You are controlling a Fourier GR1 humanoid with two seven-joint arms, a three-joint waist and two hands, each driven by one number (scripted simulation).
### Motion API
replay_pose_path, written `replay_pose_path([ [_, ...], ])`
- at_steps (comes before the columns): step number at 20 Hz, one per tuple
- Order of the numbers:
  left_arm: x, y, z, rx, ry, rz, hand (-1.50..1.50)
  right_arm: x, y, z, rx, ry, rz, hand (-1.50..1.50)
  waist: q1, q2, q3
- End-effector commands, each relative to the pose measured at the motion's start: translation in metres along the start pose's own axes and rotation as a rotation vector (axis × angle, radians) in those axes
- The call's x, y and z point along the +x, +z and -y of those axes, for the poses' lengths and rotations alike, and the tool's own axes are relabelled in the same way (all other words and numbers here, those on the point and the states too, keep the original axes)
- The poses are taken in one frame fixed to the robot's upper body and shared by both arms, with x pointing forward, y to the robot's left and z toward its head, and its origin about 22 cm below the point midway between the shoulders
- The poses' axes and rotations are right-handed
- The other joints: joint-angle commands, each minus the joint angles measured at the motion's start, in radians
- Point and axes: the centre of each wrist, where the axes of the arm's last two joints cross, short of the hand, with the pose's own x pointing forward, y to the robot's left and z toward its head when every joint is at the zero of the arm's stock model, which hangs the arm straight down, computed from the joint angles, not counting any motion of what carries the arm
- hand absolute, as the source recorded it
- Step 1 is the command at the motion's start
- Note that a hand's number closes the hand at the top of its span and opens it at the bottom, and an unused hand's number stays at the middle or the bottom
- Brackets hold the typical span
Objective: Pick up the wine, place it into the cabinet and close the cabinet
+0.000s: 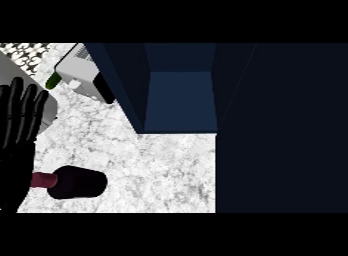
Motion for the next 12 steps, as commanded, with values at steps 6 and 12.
replay_pose_path([
  [6, 0.031, 0.05, -0.043, 0.109, -0.057, 0.109, -1.5, 0.026, 0.035, 0.015, -0.03, 0.039, 0.053, -1.5, 0.008, 0.032, -0.004],
  [12, 0.051, 0.072, -0.021, 0.093, 0.191, -0.075, -1.5, 0.065, 0.04, -0.019, 0.127, -0.187, -0.087, -1.5, 0.014, 0.03, -0.005],
])
